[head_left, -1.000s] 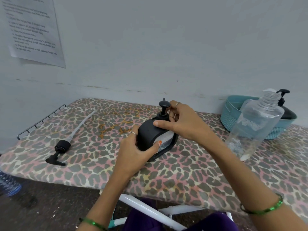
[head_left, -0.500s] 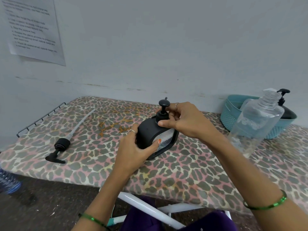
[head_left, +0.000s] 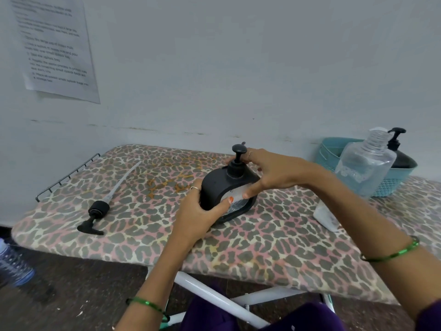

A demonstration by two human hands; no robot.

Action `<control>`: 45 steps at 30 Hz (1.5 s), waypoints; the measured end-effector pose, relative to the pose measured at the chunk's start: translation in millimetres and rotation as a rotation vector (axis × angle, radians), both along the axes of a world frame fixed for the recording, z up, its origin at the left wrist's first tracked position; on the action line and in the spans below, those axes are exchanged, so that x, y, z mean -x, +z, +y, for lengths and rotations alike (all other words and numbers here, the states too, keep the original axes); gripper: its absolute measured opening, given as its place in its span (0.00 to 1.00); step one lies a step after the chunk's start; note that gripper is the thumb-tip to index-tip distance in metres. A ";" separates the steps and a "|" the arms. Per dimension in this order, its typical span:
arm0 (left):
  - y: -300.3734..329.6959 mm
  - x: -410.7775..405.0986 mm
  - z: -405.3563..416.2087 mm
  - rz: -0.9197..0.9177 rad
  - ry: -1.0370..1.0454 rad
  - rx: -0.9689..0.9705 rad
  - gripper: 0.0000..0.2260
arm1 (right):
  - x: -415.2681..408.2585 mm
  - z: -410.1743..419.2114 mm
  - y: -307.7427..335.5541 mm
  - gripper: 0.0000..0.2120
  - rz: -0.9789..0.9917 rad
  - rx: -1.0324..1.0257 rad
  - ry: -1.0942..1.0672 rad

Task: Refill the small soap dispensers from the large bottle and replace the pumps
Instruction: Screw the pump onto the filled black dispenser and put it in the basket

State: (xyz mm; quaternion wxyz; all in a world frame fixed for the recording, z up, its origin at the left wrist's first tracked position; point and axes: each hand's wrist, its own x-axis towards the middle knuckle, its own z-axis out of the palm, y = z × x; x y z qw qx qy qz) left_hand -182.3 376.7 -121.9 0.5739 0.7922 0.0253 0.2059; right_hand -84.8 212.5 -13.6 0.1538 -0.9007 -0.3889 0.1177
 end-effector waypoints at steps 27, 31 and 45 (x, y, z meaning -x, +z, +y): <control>-5.8 -34.9 -45.0 0.486 0.245 -0.932 0.26 | 8.5 -107.3 120.0 0.18 -0.848 -0.602 -0.553; -6.9 -36.7 -43.5 0.497 0.252 -0.905 0.25 | -11.5 -148.6 114.7 0.17 -0.848 -0.690 -0.731; -0.9 -33.4 -51.6 0.527 0.276 -0.919 0.26 | -80.3 -178.7 23.1 0.16 -0.528 -0.610 -1.022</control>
